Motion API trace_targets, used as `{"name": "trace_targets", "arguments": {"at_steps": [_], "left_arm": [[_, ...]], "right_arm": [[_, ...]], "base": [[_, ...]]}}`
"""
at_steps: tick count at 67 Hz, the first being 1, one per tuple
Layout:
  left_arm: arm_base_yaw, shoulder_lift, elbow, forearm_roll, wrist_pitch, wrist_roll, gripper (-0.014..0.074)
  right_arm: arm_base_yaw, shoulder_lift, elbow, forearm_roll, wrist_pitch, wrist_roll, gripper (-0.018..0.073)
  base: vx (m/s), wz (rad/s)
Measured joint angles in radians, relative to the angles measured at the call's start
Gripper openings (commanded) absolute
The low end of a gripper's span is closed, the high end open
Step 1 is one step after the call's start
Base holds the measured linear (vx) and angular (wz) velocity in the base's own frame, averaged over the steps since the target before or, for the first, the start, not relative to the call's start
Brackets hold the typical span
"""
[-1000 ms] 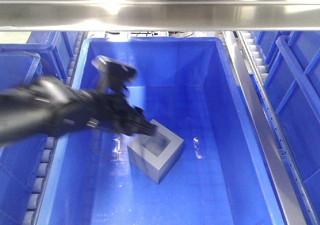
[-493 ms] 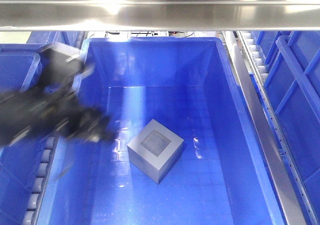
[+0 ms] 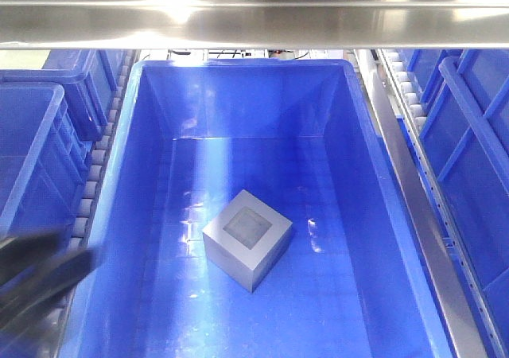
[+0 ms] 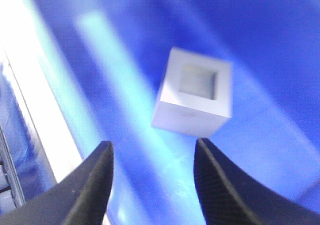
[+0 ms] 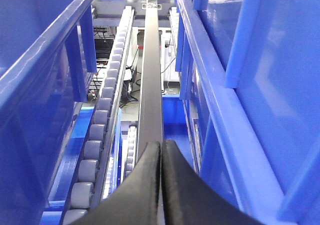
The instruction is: Sort gray base to blue bin
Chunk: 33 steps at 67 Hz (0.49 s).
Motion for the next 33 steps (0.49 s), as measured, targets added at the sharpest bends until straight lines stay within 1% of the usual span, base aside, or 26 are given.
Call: {"name": "trace_targets", "arguments": {"at_steps": [8,16,20,25,29,33], "left_arm": [[0.0,-0.21,0.071,-0.002,0.017,0.0,0.0361],[0.0,-0.383,0.084,-0.009,0.039,0.0,0.0358],[0.0,-0.453,0.084,-0.017,0.071,0.0,0.0343],[0.0,-0.503,0.084,-0.033,0.133,0.0,0.0292],[0.0,-0.526,0.084,-0.045,0.172,0.0,0.0221],[0.0,-0.533,0.084,-0.052,0.18,0.006,0.0141]], "right_arm": [[0.0,0.0,0.0,0.0,0.0,0.0,-0.0005],[0.0,0.0,0.0,0.0,0.0,0.0,-0.0005],[0.0,0.0,0.0,0.0,0.0,0.005,-0.0005],[0.0,0.0,0.0,0.0,0.0,0.0,-0.0005],[0.0,0.0,0.0,0.0,0.0,0.0,-0.0005],[0.0,0.0,0.0,0.0,0.0,0.0,-0.0005]], "base": [[0.0,0.0],[0.0,0.0],[0.0,0.0],[0.0,0.0],[0.0,0.0],[0.0,0.0]]}}
